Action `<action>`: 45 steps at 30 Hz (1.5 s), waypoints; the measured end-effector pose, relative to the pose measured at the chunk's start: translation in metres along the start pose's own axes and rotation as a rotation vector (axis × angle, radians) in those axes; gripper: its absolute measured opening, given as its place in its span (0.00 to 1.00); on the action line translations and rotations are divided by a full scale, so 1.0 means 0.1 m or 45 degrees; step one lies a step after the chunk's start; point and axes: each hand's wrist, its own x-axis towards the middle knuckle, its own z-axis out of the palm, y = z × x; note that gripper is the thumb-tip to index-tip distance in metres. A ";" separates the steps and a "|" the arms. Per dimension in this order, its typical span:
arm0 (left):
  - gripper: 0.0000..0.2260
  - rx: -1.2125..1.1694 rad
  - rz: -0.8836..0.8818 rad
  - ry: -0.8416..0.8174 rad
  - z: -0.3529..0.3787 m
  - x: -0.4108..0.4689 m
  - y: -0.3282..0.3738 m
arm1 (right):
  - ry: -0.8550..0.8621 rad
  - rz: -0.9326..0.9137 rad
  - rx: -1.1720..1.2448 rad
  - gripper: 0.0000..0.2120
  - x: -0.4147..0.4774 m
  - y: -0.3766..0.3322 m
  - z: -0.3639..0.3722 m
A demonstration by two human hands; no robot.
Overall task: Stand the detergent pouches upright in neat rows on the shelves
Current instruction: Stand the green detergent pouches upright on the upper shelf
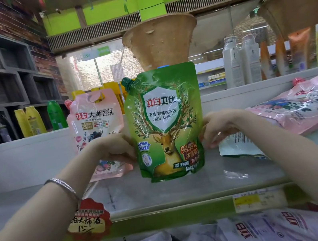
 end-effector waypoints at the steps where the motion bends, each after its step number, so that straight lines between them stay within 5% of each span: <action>1: 0.13 -0.014 0.020 0.005 -0.01 0.00 -0.01 | -0.057 0.000 0.117 0.15 -0.01 -0.01 0.02; 7: 0.06 0.004 0.196 0.352 0.03 0.03 -0.08 | 0.216 -0.292 0.384 0.09 0.08 0.09 0.12; 17: 0.09 -0.013 0.224 0.664 0.20 0.08 -0.09 | 0.580 -0.300 0.390 0.11 0.16 0.04 0.25; 23: 0.07 0.042 0.212 0.667 0.21 0.12 -0.11 | 0.531 -0.197 0.437 0.08 0.16 0.09 0.28; 29: 0.01 0.647 0.101 0.653 0.22 -0.18 0.21 | 0.586 -0.157 0.269 0.08 0.06 0.04 0.30; 32: 0.08 0.798 0.091 0.501 0.35 -0.44 0.53 | 0.638 -0.156 0.230 0.09 -0.03 0.04 0.28; 36: 0.09 0.606 0.347 0.279 0.69 -0.65 0.95 | 0.916 -0.241 0.133 0.14 -0.20 0.06 0.14; 41: 0.08 0.341 0.804 0.309 1.37 -0.55 1.40 | 1.159 -0.456 0.118 0.10 -0.57 0.13 -0.21; 45: 0.10 0.242 0.917 0.358 1.82 -0.25 1.68 | 1.305 -0.434 -0.027 0.11 -0.87 0.38 -0.56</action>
